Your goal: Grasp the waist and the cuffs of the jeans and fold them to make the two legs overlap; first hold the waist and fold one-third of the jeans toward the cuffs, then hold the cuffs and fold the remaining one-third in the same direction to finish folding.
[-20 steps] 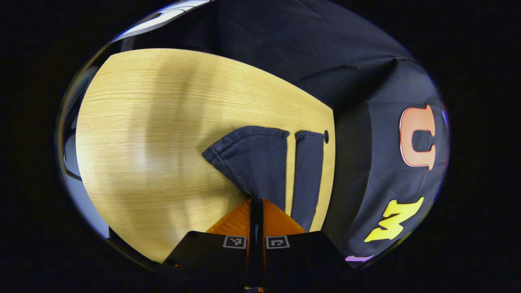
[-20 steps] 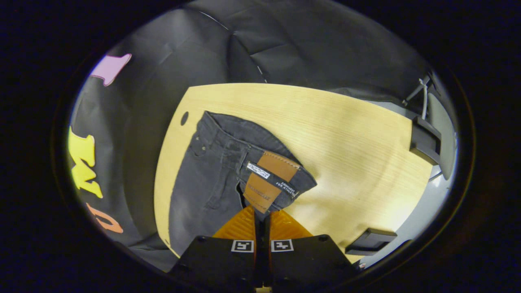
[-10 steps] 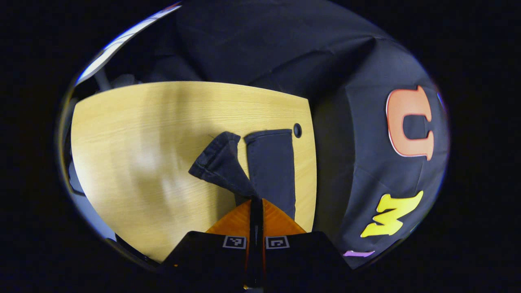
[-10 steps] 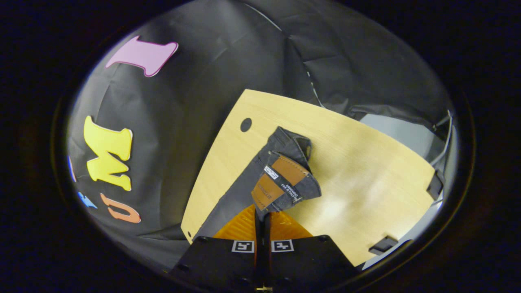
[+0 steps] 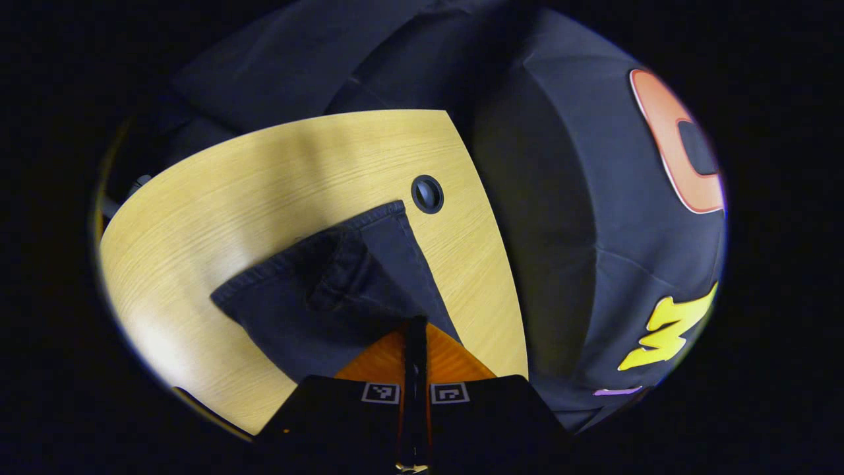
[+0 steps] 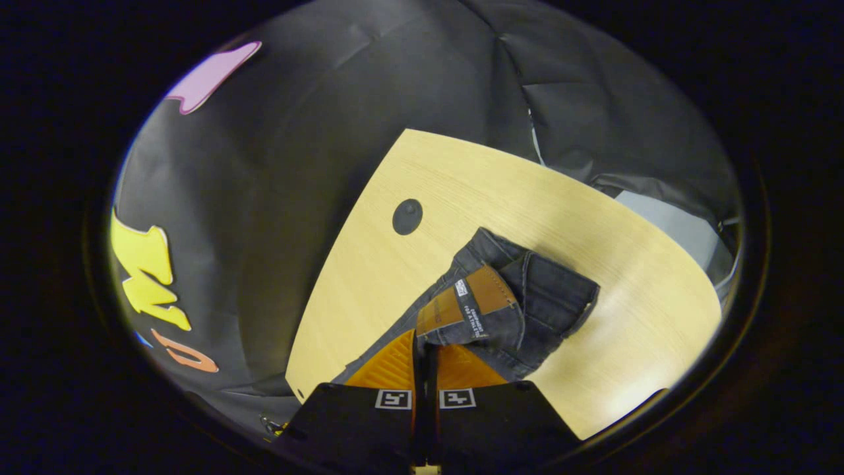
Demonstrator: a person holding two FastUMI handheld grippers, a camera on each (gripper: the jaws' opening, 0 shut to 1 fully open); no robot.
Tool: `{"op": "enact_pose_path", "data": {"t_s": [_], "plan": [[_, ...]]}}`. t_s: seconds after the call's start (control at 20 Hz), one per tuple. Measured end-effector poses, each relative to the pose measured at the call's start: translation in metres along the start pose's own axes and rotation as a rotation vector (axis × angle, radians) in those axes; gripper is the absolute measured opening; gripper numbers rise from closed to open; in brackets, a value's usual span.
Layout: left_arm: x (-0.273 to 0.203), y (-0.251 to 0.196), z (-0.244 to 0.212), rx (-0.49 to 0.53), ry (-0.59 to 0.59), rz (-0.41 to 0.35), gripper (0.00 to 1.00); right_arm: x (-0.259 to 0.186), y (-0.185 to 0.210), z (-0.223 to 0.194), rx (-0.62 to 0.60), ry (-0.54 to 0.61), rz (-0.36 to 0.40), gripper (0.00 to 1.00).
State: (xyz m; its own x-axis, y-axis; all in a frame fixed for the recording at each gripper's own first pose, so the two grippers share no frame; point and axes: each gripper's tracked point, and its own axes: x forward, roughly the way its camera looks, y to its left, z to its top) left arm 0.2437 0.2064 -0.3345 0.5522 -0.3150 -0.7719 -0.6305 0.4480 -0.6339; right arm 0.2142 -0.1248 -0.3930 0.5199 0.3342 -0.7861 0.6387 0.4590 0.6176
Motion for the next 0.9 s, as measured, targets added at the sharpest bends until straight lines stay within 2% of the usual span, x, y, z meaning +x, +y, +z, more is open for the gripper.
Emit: {"op": "enact_pose_path", "data": {"t_s": [0.2, 0.3, 0.4, 0.45, 0.55, 0.6, 0.65, 0.75, 0.85, 0.9], "plan": [[0.039, -0.003, 0.014, 0.052, 0.019, 0.018, 0.03, 0.029, -0.002, 0.01, 0.008, 0.01, -0.004, 0.01], [0.057, 0.005, 0.016, 0.068, 0.031, 0.051, 0.04, 0.043, -0.004, 0.016, 0.047, 0.011, -0.014, 0.0], [0.064, 0.006, 0.017, 0.052, 0.031, 0.052, 0.05, 0.051, -0.003, 0.02, 0.06, -0.003, -0.017, 0.04], [0.066, 0.006, 0.014, 0.041, 0.029, 0.056, 0.07, 0.053, -0.002, 0.017, 0.043, -0.007, -0.029, 0.11], [0.068, 0.002, 0.014, 0.03, 0.023, 0.049, 0.18, 0.054, 0.006, 0.015, 0.016, -0.014, -0.029, 0.12], [0.068, -0.005, 0.014, 0.042, 0.022, 0.042, 0.27, 0.055, 0.015, 0.014, 0.013, -0.015, -0.008, 0.15], [0.067, -0.014, 0.012, 0.055, 0.018, 0.035, 0.35, 0.054, 0.019, 0.014, 0.012, -0.02, 0.006, 0.29], [0.062, -0.033, 0.009, 0.109, 0.011, 0.041, 0.67, 0.048, 0.033, 0.011, 0.008, -0.039, 0.026, 0.58], [0.056, -0.042, 0.009, 0.166, 0.0, 0.097, 1.0, 0.046, 0.041, 0.007, -0.033, -0.066, 0.019, 0.83], [0.052, -0.052, 0.008, 0.176, -0.004, 0.09, 0.99, 0.044, 0.042, 0.007, -0.057, -0.081, 0.021, 0.84]]}}
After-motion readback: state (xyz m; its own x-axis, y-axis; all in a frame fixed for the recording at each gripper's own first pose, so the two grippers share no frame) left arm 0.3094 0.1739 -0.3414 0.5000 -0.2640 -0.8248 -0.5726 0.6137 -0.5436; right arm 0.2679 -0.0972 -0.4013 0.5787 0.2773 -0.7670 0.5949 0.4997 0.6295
